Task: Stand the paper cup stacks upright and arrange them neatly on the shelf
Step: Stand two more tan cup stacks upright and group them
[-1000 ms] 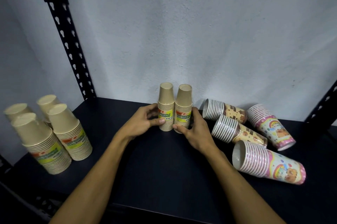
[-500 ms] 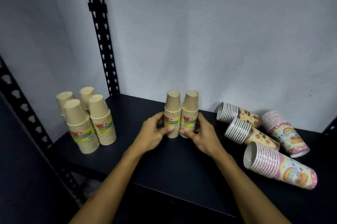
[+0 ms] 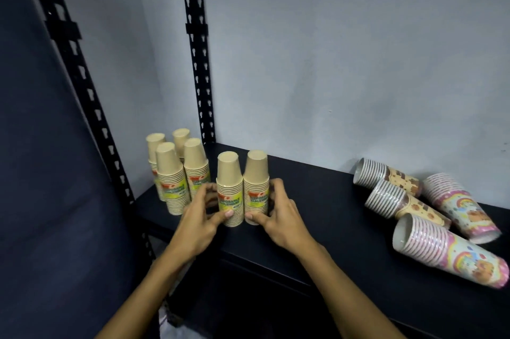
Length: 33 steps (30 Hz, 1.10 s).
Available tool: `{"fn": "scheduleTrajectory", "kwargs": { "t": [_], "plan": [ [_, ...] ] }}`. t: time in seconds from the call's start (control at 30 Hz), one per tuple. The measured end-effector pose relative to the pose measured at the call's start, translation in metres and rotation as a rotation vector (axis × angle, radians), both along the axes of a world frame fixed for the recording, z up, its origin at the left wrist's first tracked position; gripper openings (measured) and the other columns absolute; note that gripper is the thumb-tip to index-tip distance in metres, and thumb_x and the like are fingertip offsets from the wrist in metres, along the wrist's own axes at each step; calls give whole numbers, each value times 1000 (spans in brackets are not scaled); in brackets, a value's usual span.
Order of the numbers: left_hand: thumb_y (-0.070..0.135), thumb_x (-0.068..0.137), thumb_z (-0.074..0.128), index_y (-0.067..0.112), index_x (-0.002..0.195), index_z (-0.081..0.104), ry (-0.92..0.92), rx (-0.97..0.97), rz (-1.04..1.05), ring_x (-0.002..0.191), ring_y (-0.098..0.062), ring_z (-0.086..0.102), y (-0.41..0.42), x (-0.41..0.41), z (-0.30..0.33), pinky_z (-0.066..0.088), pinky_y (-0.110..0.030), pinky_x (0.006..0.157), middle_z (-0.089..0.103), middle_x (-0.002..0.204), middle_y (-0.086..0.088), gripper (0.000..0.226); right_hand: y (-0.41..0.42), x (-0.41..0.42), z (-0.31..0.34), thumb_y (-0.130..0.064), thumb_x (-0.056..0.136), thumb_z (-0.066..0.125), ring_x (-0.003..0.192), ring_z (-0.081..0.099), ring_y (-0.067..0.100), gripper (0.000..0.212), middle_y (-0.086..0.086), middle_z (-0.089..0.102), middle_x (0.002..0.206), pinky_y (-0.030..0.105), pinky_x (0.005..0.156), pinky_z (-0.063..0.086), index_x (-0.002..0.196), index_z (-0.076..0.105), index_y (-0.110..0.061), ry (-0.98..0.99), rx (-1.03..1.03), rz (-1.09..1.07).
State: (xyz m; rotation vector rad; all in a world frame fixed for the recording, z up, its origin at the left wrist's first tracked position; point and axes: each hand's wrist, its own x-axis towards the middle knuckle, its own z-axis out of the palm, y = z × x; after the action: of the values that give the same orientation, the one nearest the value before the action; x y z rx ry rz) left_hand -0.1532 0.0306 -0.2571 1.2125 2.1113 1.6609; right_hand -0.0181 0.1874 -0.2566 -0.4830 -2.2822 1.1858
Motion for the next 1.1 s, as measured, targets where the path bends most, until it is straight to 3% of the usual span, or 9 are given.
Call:
{"fn": "scheduleTrajectory", "kwargs": {
  "t": [0.13,0.3,0.47,0.67,0.8,0.87,1.1],
  "plan": [
    [9,86,77,23,127,50,16,26,94,111,11,61,-30,1,-3,51,-10,86,64,123,16,51,-20,-17,0,-30,84,81,115,63,4,62,-11,66,131,24,94,51,127,36,-30,-14,-15,69],
    [15,88,77,25,124,52,180,36,272,104,18,57,-49,1,-3,42,0,81,58,115,23,45,-35,-41,4,-28,85,80,113,62,2,59,-11,65,131,15,88,47,124,36,-27,-29,-30,133],
    [23,87,77,17,128,53,246,29,378,100,14,57,-50,-8,-4,40,1,82,58,115,5,48,-38,-62,4,-24,88,78,115,63,3,54,-8,64,131,21,93,51,121,35,-21,-34,-26,170],
    [19,84,81,17,118,56,185,38,445,99,7,60,-49,-10,-9,43,1,78,66,115,-1,42,-35,-70,-5,-25,90,76,114,58,-7,53,-10,61,129,12,87,49,123,36,-20,-25,-31,173],
    [15,82,82,15,110,57,145,57,480,95,6,59,-46,-8,-10,43,2,73,66,112,-4,38,-33,-74,-11,-27,90,75,118,58,4,53,-7,61,133,19,91,48,126,36,-24,-22,0,164],
    [14,81,83,12,110,59,138,57,479,95,5,60,-45,-8,-11,43,3,72,66,112,-5,38,-32,-75,-12,-27,90,75,119,58,5,53,-7,61,134,19,92,48,127,37,-26,-20,11,162],
    [16,81,84,11,112,60,117,62,474,97,-1,63,-45,-9,-11,45,1,74,68,111,-4,39,-36,-71,-11,-30,91,73,125,57,8,59,-9,60,138,38,106,50,136,35,-32,-38,24,149]
  ]
}}
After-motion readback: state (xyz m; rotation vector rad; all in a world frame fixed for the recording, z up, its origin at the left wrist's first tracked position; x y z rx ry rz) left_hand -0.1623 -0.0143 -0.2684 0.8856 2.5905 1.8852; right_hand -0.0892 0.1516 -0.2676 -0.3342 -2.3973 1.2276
